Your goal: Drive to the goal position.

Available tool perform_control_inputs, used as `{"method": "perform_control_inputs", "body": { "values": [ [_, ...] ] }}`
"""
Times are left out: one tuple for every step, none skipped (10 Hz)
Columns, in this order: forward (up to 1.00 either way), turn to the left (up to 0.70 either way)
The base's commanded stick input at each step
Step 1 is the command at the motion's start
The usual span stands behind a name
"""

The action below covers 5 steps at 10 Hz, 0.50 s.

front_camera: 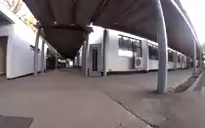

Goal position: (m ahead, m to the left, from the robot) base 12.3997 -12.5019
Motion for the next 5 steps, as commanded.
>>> {"method": "perform_control_inputs", "body": {
  "values": [
    [0.7, -0.01],
    [0.7, -0.07],
    [0.7, -0.25],
    [0.7, -0.35],
    [0.7, -0.35]
  ]
}}
